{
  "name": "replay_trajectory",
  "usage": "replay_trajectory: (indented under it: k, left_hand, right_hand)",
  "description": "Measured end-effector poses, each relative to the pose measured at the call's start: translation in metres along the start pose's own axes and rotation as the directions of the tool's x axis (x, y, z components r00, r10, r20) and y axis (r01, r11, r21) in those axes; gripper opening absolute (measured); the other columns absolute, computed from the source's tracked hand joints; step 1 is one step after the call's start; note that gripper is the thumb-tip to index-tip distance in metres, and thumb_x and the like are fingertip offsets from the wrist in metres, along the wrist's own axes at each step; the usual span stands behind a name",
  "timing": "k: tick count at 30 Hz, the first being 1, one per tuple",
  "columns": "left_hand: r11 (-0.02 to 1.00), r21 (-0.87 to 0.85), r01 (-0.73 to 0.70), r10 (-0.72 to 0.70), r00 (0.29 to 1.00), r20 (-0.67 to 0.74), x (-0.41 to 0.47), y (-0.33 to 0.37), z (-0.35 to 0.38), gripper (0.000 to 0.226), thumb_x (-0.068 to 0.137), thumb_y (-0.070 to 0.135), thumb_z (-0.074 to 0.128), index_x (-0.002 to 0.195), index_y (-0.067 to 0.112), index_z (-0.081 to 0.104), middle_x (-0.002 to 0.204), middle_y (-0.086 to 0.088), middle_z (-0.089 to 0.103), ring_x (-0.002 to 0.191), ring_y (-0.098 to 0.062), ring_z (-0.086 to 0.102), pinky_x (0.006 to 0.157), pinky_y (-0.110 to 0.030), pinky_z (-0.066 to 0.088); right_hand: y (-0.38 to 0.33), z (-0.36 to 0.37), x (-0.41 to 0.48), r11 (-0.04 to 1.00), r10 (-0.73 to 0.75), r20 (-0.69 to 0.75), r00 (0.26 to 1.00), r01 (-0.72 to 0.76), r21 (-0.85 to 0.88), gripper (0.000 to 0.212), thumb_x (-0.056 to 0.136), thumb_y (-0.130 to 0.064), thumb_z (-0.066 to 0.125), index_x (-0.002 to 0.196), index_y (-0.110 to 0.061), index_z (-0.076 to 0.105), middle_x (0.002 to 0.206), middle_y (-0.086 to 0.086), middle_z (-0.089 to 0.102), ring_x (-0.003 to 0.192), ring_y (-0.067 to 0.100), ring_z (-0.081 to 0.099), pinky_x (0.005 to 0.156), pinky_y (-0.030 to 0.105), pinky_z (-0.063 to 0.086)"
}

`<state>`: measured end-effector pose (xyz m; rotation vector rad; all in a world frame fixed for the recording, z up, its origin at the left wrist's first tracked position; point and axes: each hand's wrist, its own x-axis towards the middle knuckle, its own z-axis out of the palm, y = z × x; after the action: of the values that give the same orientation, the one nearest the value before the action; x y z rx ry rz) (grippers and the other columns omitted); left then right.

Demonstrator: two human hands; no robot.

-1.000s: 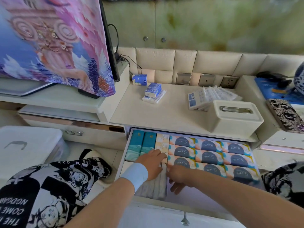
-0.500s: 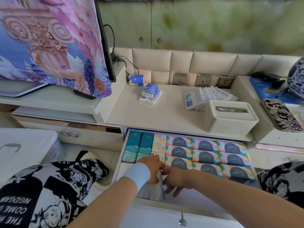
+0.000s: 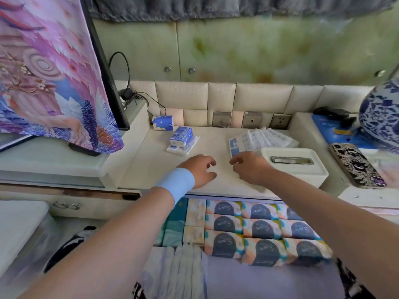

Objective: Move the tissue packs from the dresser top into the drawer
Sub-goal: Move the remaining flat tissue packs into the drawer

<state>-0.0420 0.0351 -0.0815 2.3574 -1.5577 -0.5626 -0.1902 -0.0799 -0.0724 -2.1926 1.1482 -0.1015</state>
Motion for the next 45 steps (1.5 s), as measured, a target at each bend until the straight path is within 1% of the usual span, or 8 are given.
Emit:
replay_trajectory:
  k: [9,17,19,24,28,31,36,45]
  left_hand:
    - [0.990,-0.140,0.023,-0.025,1.000,-0.014,0.100,0.004,0.010,0.045,0.095,0.036,0.055,0.139,0.027,0.046,0.135,0.004,0.053,0.118,-0.019,0.054,0.097,-0.033,0.045]
    - [0.983,-0.185,-0.012,0.009,1.000,-0.015,0.175,0.018,0.041,0.057,0.095,0.034,0.057,0.147,0.029,0.034,0.145,-0.002,0.039,0.129,-0.025,0.046,0.104,-0.039,0.042]
    - [0.982,-0.189,-0.023,0.018,1.000,-0.025,0.187,0.014,0.046,0.063,0.092,0.032,0.059,0.149,0.031,0.032,0.146,-0.002,0.036,0.133,-0.025,0.040,0.106,-0.038,0.038]
    - [0.987,-0.162,0.009,-0.014,0.999,-0.030,0.207,0.011,0.054,0.066,0.089,0.029,0.050,0.150,0.040,0.028,0.156,0.004,0.022,0.142,-0.025,0.024,0.114,-0.042,0.029]
    - [0.989,-0.139,0.054,-0.057,0.998,-0.019,0.207,0.000,0.050,0.073,0.089,0.022,0.052,0.152,0.038,0.020,0.159,0.003,0.015,0.143,-0.028,0.019,0.114,-0.043,0.026]
    - [0.974,-0.189,0.123,-0.132,0.991,-0.033,0.205,-0.011,0.047,0.081,0.085,0.031,0.060,0.154,0.036,0.017,0.158,-0.002,0.020,0.143,-0.030,0.025,0.116,-0.044,0.028]
    - [0.931,-0.295,0.215,-0.226,0.974,-0.002,0.180,-0.013,0.041,0.079,0.078,0.046,0.059,0.150,0.038,0.027,0.148,-0.005,0.041,0.133,-0.032,0.043,0.106,-0.047,0.042]
    - [0.835,-0.475,0.277,-0.216,0.960,0.179,0.113,-0.011,0.020,0.081,0.081,0.013,0.051,0.150,0.045,0.021,0.147,0.001,0.044,0.116,-0.027,0.057,0.096,-0.043,0.052]
  right_hand:
    - [0.036,-0.049,0.097,0.867,0.050,-0.196,0.979,-0.140,-0.477,0.046,0.091,-0.038,0.053,0.135,-0.025,0.052,0.134,0.008,0.054,0.120,0.029,0.051,0.095,0.037,0.044]
    - [0.066,-0.054,0.176,0.809,0.381,-0.120,0.917,-0.393,-0.437,0.135,0.038,-0.089,0.066,0.150,-0.022,0.032,0.150,0.013,0.040,0.133,0.035,0.043,0.110,0.048,0.036]
    - [0.071,-0.048,0.192,0.831,0.342,-0.049,0.938,-0.327,-0.451,0.128,0.032,-0.089,0.064,0.140,-0.023,0.047,0.138,0.008,0.054,0.124,0.031,0.051,0.106,0.046,0.041]
    - [0.036,-0.024,0.191,0.860,0.103,0.122,0.987,-0.027,-0.510,0.069,0.082,-0.067,0.049,0.138,-0.026,0.045,0.132,-0.005,0.048,0.131,0.025,0.042,0.111,0.045,0.033]
    - [0.033,-0.001,0.198,0.926,0.195,0.036,0.980,-0.172,-0.336,0.125,0.055,-0.078,0.058,0.156,-0.024,0.007,0.155,0.015,0.029,0.140,0.037,0.032,0.111,0.050,0.033]
    - [0.029,0.003,0.201,0.931,0.306,0.021,0.952,-0.294,-0.216,0.146,0.036,-0.078,0.071,0.155,-0.016,0.012,0.148,0.011,0.042,0.132,0.032,0.045,0.103,0.045,0.043]
    - [0.016,0.009,0.185,0.962,0.269,0.064,0.961,-0.265,-0.066,0.133,0.063,-0.060,0.079,0.154,-0.003,0.002,0.149,0.013,0.040,0.135,0.028,0.042,0.108,0.039,0.040]
    - [-0.002,0.035,0.117,0.970,0.223,-0.038,0.974,-0.218,0.111,0.092,0.074,-0.042,0.075,0.144,-0.010,0.024,0.136,0.010,0.051,0.125,0.028,0.052,0.097,0.034,0.043]
